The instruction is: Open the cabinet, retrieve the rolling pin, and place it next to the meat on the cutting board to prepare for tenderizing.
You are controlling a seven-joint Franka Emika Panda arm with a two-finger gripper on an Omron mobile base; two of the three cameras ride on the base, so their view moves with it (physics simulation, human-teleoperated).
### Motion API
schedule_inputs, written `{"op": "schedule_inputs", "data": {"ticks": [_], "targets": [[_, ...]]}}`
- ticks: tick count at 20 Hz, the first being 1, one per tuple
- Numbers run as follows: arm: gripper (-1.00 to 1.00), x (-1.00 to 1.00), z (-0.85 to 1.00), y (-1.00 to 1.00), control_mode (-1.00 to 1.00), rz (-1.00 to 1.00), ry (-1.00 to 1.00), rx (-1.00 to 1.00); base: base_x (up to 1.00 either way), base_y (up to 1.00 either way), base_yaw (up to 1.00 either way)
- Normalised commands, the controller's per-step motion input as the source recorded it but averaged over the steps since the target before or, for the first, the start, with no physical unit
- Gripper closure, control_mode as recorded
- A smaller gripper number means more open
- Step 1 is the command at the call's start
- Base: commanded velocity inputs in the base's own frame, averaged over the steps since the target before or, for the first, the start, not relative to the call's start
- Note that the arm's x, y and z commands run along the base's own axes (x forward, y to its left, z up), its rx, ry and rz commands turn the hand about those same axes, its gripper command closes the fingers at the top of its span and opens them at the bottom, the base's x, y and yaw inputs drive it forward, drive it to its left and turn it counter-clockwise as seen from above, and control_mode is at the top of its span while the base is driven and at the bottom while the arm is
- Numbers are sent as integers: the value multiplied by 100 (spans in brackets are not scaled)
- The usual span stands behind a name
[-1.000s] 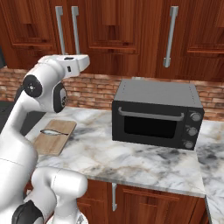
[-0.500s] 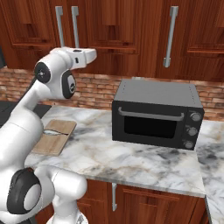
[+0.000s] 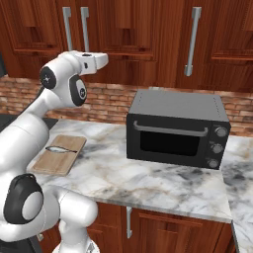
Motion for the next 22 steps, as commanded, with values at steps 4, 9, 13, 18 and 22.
{"op": "schedule_inputs", "data": {"ticks": [4, 9, 13, 18, 22], "targets": [[100, 22, 0, 15, -100, 0, 3, 0, 0, 0, 0], [100, 14, 0, 9, -100, 0, 2, 0, 0, 0, 0], [100, 9, 0, 7, -100, 0, 0, 0, 0, 0, 0], [100, 19, 0, 17, -100, 1, 0, 0, 0, 0, 0], [100, 27, 0, 20, -100, 3, 0, 0, 0, 0, 0]]}}
